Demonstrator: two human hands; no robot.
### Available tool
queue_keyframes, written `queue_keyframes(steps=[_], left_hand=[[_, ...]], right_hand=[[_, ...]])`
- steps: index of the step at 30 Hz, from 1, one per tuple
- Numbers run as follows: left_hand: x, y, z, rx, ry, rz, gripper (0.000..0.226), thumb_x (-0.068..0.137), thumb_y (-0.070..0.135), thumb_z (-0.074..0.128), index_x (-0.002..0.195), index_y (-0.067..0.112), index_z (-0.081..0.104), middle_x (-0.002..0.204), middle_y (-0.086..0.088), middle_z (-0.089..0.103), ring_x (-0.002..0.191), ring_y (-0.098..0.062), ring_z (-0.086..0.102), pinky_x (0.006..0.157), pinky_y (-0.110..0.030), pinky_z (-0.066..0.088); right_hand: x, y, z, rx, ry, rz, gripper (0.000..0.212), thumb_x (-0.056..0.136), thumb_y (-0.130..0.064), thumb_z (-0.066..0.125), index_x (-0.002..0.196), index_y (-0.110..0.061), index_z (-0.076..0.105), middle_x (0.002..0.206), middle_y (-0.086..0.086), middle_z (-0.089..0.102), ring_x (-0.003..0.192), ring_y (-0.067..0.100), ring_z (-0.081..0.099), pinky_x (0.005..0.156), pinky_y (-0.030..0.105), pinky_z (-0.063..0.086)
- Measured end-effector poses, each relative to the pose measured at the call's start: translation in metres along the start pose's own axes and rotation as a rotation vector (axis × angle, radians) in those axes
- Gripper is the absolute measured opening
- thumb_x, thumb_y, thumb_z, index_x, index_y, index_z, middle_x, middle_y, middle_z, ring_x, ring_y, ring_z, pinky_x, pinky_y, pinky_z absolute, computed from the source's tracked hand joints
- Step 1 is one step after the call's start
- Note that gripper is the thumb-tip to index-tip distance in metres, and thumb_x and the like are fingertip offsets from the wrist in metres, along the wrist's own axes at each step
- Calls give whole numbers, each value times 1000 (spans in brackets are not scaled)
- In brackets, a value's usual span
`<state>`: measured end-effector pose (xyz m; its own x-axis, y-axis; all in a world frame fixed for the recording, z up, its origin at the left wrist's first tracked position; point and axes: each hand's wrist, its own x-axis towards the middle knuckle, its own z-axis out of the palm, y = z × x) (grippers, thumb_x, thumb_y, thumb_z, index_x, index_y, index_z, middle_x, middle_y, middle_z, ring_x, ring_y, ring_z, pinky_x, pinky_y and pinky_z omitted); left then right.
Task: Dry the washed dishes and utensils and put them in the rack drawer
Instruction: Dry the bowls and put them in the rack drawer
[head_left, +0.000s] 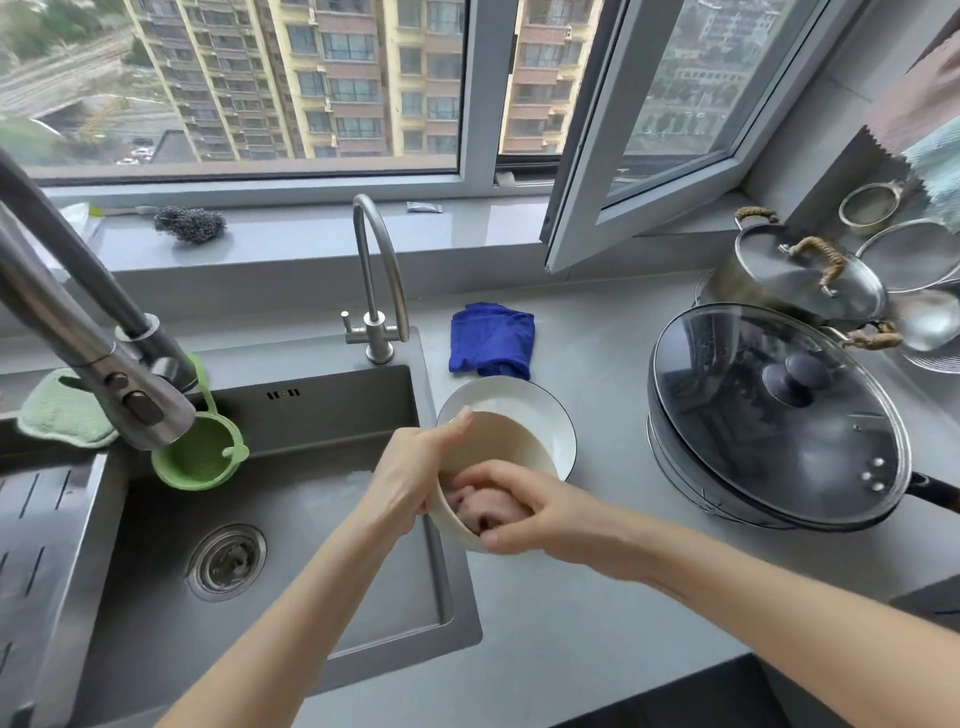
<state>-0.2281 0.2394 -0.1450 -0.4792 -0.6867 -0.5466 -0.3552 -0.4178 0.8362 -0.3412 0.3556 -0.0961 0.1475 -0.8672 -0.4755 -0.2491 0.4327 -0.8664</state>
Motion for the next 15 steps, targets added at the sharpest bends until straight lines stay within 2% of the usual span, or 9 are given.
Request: queue_keyframes(steps=[3, 4, 6, 9, 10, 11, 13, 14, 15], left_hand=[[0, -1, 6, 42, 26, 91, 47, 62, 66, 62, 50, 21, 55, 49, 4, 52, 47, -17, 45, 48, -26, 29], [0, 1, 6, 59, 31, 107, 49, 57, 70, 61, 47, 21, 56, 51, 3, 54, 50, -19, 46, 52, -28, 30], [-2, 9, 2, 46, 22, 64, 52, 51, 71, 64, 57, 20, 60, 62, -1, 59, 59, -21, 49, 59, -31, 32], [-5, 16, -6, 67, -90, -80, 58, 61, 63, 67, 86, 11, 73, 76, -8, 61, 70, -25, 44, 55, -30, 26], [-6, 16, -8, 102, -136, -93, 63, 64, 62, 65, 95, 8, 73, 76, -11, 57, 72, -26, 40, 52, -29, 22], [-7, 16, -8, 134, -172, -82, 69, 65, 62, 63, 101, 5, 71, 75, -13, 54, 71, -26, 39, 51, -28, 22], [-8, 17, -6, 162, -213, -37, 80, 61, 68, 59, 104, 1, 68, 73, -14, 53, 66, -24, 44, 51, -27, 28], [-9, 20, -6, 140, -229, -31, 79, 59, 70, 58, 102, 4, 69, 76, -14, 56, 68, -25, 47, 55, -29, 32], [-9, 22, -7, 102, -243, -38, 71, 62, 68, 59, 100, 10, 70, 82, -14, 60, 73, -26, 51, 58, -31, 34]], right_hand=[[7, 9, 11, 425, 105, -127, 50, 70, -1, 49, 119, -15, 54, 79, -6, 59, 65, 5, 53, 54, 12, 40], [8, 7, 14, 474, 129, -142, 50, 71, 0, 47, 118, -16, 55, 78, -5, 59, 64, 5, 52, 54, 12, 40], [4, 2, 13, 339, 116, -139, 50, 72, 2, 45, 114, -23, 58, 85, -7, 60, 75, 2, 56, 63, 10, 43], [-4, -6, 2, -241, -45, -93, 48, 77, 9, 39, 107, -20, 63, 90, -11, 60, 87, 3, 55, 81, 18, 46], [-6, -7, -3, -511, -77, -75, 42, 79, 6, 41, 101, -18, 66, 87, -9, 59, 83, 6, 52, 85, 22, 41], [-5, -8, -8, -808, -88, -109, 34, 78, 3, 46, 93, -18, 68, 83, -6, 58, 77, 7, 46, 81, 22, 28], [-3, -10, -17, -1383, 35, -314, 21, 64, 0, 59, 71, -19, 66, 68, -7, 54, 69, 9, 39, 69, 27, 11], [-4, -10, -21, -1533, 164, -406, 20, 57, -1, 63, 62, -21, 64, 62, -9, 54, 68, 11, 45, 68, 29, 12], [-8, -10, -27, -1521, 295, -459, 20, 56, -3, 62, 61, -23, 65, 62, -9, 58, 69, 16, 53, 70, 31, 18]])
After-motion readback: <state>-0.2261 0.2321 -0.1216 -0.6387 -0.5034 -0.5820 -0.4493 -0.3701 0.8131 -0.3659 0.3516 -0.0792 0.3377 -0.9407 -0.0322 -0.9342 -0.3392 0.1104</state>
